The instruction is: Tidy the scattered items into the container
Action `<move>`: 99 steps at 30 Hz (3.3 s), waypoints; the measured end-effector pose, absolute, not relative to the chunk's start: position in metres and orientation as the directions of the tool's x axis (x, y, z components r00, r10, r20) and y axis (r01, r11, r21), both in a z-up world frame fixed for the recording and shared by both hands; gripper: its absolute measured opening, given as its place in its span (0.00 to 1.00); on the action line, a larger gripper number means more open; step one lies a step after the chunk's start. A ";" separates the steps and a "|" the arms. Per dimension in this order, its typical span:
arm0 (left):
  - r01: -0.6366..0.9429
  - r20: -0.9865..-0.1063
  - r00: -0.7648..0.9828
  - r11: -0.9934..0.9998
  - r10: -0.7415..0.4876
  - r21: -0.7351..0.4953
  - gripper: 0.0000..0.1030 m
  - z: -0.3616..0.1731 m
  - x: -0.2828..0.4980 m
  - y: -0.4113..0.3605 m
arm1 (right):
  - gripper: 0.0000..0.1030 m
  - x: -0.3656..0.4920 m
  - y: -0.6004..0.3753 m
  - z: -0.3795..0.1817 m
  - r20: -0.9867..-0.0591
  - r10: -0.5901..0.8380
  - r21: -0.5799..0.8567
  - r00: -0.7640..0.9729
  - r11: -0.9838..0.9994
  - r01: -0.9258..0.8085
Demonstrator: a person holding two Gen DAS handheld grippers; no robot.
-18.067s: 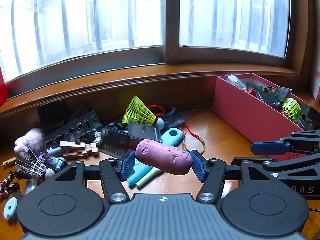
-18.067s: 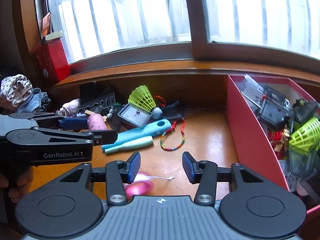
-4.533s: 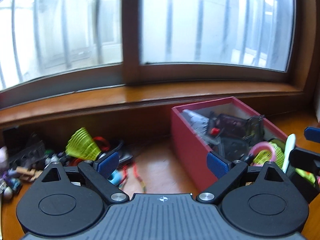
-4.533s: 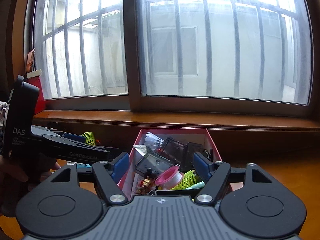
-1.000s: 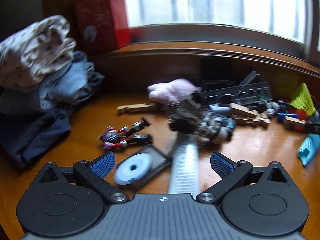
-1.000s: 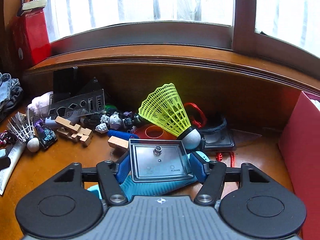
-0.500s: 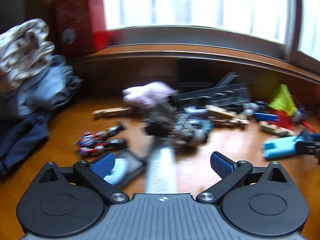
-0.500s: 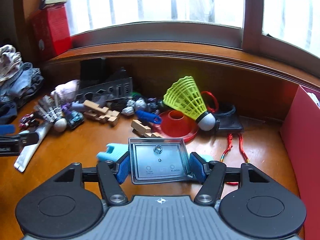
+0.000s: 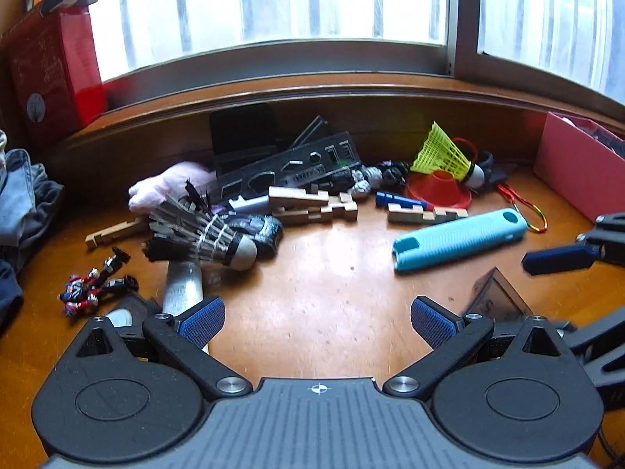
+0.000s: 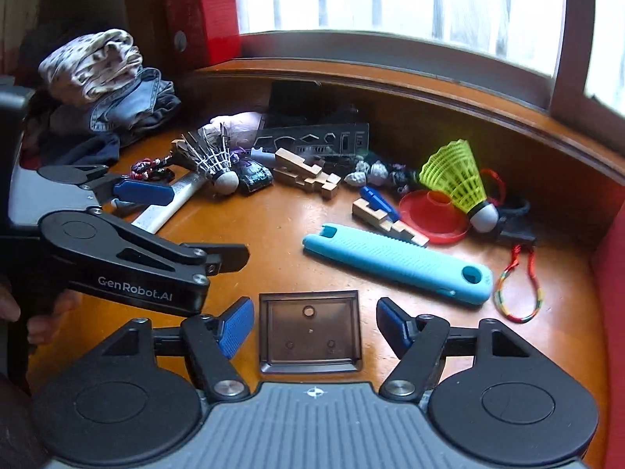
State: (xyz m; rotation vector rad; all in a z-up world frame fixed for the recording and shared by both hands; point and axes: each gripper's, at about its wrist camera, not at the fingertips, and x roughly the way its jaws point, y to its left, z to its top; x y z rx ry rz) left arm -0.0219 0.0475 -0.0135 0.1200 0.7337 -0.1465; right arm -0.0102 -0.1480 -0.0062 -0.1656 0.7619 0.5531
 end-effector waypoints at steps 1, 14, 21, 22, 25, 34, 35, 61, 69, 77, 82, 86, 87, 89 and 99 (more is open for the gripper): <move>0.172 -0.677 0.731 0.983 -0.085 0.062 1.00 -0.013 -0.024 0.048 | 0.70 -0.012 -0.150 -0.005 -0.694 0.414 0.054 0.589 0.846 -0.531; 0.076 -0.703 0.710 0.996 -0.028 0.037 1.00 -0.010 -0.052 0.067 | 0.70 -0.047 -0.133 -0.005 -0.715 0.556 0.136 0.424 0.706 -0.695; 0.176 -0.704 0.697 0.984 -0.138 -0.019 1.00 -0.011 -0.051 0.031 | 0.76 -0.050 -0.159 0.002 -0.719 0.469 0.102 0.512 0.801 -0.590; 0.188 -0.706 0.691 0.982 -0.153 -0.028 1.00 -0.012 -0.050 0.025 | 0.78 -0.050 -0.165 0.003 -0.722 0.453 0.098 0.523 0.815 -0.570; 0.200 -0.727 0.663 0.978 -0.180 -0.059 1.00 -0.017 -0.043 0.009 | 0.78 -0.052 -0.183 0.002 -0.726 0.409 0.079 0.552 0.848 -0.524; 0.128 -0.750 0.646 0.989 -0.142 -0.077 0.97 -0.029 -0.034 -0.020 | 0.78 -0.050 -0.235 0.001 -0.712 0.341 0.059 0.614 0.900 -0.432; 0.115 -0.748 0.653 0.992 -0.119 -0.057 0.90 -0.029 -0.034 -0.023 | 0.78 -0.049 -0.237 0.001 -0.712 0.342 0.058 0.614 0.899 -0.434; -0.107 -0.717 0.693 0.994 0.075 0.001 0.60 -0.021 -0.095 0.055 | 0.63 0.044 -0.050 0.001 -0.717 0.628 0.311 0.303 0.677 -0.667; -0.156 -0.708 0.698 0.988 0.109 -0.001 0.60 -0.018 -0.106 0.092 | 0.63 0.063 0.038 -0.016 -0.747 0.585 0.268 0.316 0.700 -0.662; -0.099 -0.708 0.702 0.995 0.073 0.004 0.62 -0.019 -0.101 0.098 | 0.28 0.043 0.021 -0.017 -0.743 0.577 0.174 0.339 0.656 -0.734; -0.029 -0.709 0.705 1.000 0.021 0.002 0.63 -0.021 -0.090 0.092 | 0.28 0.022 -0.043 -0.014 -0.752 0.535 0.125 0.384 0.688 -0.714; 0.058 -0.705 0.708 0.998 -0.041 0.001 0.64 -0.023 -0.076 0.077 | 0.28 0.001 -0.102 -0.010 -0.767 0.467 0.083 0.441 0.753 -0.653; 0.083 -0.704 0.708 0.997 -0.058 0.001 0.65 -0.023 -0.072 0.072 | 0.28 -0.005 -0.116 -0.010 -0.769 0.446 0.073 0.458 0.773 -0.630; 0.134 -0.701 0.707 0.991 -0.094 0.002 0.66 -0.024 -0.064 0.058 | 0.28 -0.016 -0.139 -0.010 -0.776 0.396 0.048 0.491 0.813 -0.580; 0.318 -0.699 0.682 0.948 -0.215 0.019 0.79 -0.026 -0.037 -0.003 | 0.42 -0.046 -0.209 -0.012 -0.772 0.254 0.030 0.582 0.930 -0.366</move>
